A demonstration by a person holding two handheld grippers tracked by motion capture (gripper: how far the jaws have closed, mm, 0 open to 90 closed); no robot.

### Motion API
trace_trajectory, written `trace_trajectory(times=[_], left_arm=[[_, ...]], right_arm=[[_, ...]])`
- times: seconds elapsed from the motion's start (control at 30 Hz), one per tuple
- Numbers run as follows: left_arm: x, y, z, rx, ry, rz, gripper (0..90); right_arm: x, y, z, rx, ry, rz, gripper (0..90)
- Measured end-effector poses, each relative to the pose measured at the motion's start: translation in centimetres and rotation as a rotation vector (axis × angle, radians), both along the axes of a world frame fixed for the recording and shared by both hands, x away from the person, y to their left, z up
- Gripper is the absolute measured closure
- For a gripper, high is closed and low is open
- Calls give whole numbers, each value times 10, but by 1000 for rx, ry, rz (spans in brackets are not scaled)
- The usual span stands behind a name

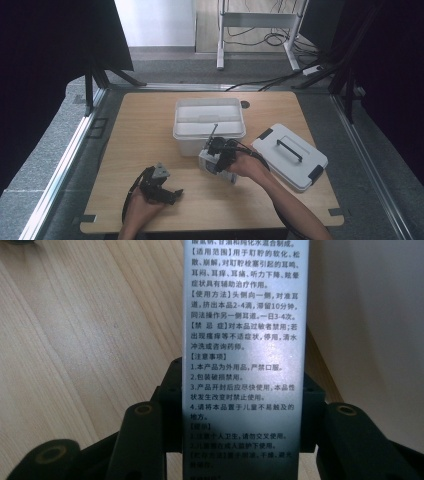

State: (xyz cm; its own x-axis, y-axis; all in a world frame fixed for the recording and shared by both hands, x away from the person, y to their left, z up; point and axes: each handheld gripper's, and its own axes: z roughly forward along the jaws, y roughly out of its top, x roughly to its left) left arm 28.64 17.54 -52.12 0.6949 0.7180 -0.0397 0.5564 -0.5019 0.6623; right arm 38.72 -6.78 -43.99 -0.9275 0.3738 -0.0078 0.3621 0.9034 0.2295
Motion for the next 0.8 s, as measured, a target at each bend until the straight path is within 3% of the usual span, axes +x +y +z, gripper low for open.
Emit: trace_trajectory(times=[0.23,0.4,0.43,0.8], left_arm=[[0,0,0,-2,0,2,0],[0,0,0,-1,1,1,0],[0,0,0,-2,2,1,0],[0,0,0,0,2,-1,0]], right_arm=[[-11,-1,7,21,10,36,548],[-33,-3,15,32,15,84,547],[-44,-4,18,32,16,100,547],[-84,-13,13,39,19,157,547]])
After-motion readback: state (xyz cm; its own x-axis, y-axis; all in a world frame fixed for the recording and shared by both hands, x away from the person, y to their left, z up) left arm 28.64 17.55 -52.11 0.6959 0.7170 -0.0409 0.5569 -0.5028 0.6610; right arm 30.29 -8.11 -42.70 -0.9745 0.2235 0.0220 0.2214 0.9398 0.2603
